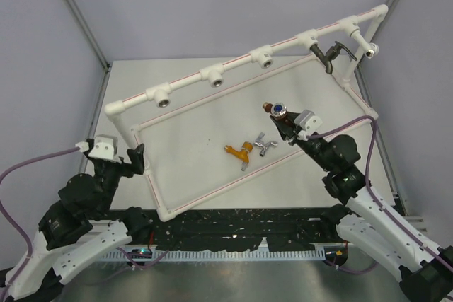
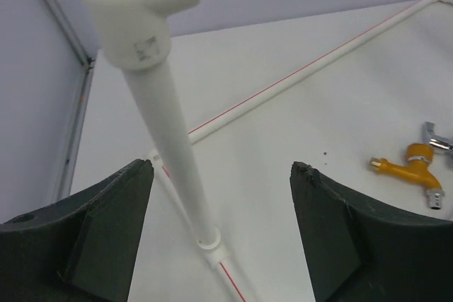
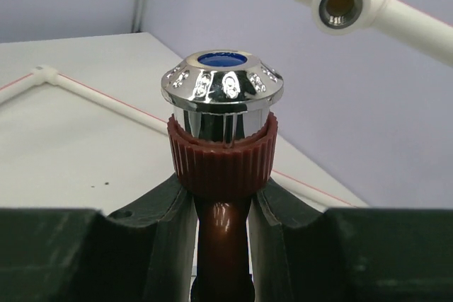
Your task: Install the water faucets
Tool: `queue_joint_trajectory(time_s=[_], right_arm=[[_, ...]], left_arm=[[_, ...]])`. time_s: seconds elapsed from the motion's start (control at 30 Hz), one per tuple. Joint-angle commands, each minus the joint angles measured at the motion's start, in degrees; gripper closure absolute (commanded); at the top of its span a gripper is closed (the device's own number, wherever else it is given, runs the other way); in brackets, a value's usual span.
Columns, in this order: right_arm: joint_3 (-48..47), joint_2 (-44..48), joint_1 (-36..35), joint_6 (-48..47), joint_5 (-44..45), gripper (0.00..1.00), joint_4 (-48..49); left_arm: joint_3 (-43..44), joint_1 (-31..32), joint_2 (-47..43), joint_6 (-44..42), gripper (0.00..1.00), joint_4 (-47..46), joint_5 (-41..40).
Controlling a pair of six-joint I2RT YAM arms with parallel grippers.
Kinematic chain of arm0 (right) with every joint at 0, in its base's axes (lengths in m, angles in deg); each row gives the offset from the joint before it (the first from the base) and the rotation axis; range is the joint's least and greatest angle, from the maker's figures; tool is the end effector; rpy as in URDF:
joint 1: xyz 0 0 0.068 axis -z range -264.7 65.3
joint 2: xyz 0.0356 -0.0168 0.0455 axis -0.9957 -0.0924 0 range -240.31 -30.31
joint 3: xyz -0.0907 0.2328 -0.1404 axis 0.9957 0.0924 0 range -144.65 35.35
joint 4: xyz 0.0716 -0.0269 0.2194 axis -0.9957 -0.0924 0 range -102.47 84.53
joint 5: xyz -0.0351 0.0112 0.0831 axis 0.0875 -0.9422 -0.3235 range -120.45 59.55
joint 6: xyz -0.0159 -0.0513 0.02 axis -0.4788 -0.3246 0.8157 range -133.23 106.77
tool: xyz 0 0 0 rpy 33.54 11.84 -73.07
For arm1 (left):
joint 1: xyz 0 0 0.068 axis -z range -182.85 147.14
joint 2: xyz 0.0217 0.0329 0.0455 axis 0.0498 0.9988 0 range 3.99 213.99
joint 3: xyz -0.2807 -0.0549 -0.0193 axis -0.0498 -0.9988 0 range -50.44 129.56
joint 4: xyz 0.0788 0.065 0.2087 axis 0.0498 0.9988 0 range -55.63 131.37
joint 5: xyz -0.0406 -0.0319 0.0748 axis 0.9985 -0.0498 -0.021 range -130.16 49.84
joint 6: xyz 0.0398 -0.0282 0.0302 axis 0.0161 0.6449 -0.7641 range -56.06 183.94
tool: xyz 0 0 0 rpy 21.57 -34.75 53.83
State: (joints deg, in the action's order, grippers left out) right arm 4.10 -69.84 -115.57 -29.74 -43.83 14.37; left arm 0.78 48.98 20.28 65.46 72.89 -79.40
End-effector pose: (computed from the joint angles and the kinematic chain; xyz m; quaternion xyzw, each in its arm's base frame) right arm 0.1125 0.0782 0.3419 -0.3350 0.5388 0.1693 0.7542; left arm 0.0196 0.0168 0.3566 0.0838 0.7192 -0.0708 0.6861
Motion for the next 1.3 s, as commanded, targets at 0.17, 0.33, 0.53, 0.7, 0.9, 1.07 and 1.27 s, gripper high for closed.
queue_joint_trajectory(time_s=[0.17,0.33,0.53,0.7,0.9,1.07,1.27], right_arm=[[0.66,-2.13,0.29,-19.60,4.95,0.95,17.60],[-1.88,-5.03,1.34,-25.41,2.76,0.95,20.94],[-3.38,-8.81,3.36,-28.22,0.12,0.95,27.00],[-4.53,-10.31,3.63,-31.91,-0.41,0.95,27.71],[-4.79,-10.66,3.54,-35.60,0.12,0.95,27.54],[-4.00,-11.45,3.71,-40.34,0.20,0.95,29.90],[-4.44,-12.85,3.54,-47.19,-0.94,0.95,30.88]], left_arm=[[-15.79,-0.24,-5.57,-14.85,0.17,-26.53,-21.57],[-17.74,-4.44,-2.77,-16.90,0.17,-34.04,-18.69],[-17.29,-12.53,1.11,-10.40,0.17,-32.54,-11.39],[-16.77,-19.92,3.30,-6.01,0.17,-32.02,-3.67],[-17.65,-29.93,6.82,1.81,0.18,-32.89,5.91],[-18.00,-33.64,7.09,4.28,0.30,-33.60,9.97],[-18.44,-33.64,4.45,2.62,0.83,-31.50,10.51]])
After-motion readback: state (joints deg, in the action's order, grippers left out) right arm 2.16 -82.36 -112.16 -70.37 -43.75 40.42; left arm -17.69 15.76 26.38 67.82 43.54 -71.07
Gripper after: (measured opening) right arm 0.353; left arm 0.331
